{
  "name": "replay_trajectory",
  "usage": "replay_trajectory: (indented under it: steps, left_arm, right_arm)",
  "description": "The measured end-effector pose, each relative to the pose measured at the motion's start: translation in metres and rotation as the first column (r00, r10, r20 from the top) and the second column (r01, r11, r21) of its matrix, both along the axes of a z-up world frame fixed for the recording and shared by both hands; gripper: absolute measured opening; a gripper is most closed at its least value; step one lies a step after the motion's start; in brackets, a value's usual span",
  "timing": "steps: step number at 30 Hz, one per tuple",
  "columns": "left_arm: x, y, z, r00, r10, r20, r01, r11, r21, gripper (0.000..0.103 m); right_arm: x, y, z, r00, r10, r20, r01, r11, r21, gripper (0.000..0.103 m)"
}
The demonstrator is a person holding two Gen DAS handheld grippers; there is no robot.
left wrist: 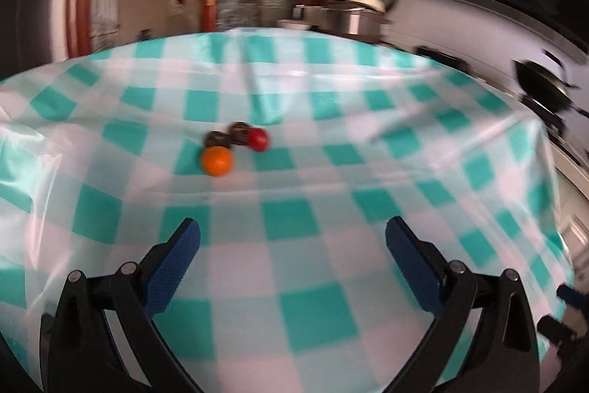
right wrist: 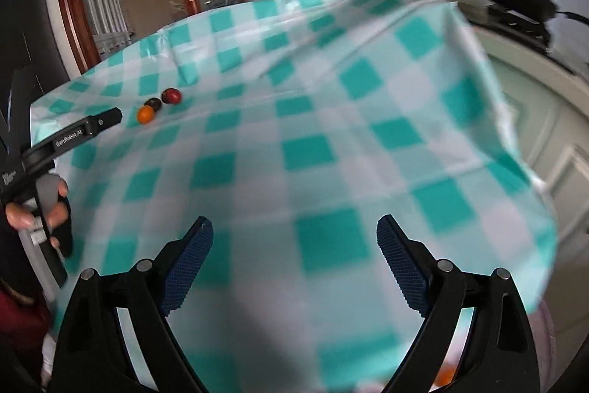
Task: Organize fruits
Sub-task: 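Move both tools back over the remaining fruits on the table, then grasp the red tomato with the right tool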
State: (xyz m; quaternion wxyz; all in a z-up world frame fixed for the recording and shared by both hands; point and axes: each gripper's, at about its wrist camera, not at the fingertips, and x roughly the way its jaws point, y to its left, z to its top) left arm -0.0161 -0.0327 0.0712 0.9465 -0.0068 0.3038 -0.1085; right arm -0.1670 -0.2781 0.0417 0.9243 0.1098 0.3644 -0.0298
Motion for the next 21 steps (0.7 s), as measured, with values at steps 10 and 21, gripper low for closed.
replay_trajectory:
  steps: [10,21]
  left_arm:
    - [0.099,0.032,-0.038,0.978,0.175,-0.111,-0.181,0.982,-0.046,0.101]
    - [0.117,0.054,-0.055,0.966,0.160,-0.203,-0.188,0.974,-0.129,0.101]
  right_arm:
    - [0.133,0.038,-0.021,0.999,0.039,-0.012,-0.038,0.995,0.091,0.088]
    - [0.239,0.055,-0.033,0.996,0.091,-0.026,-0.083,0.971,0.223,0.088]
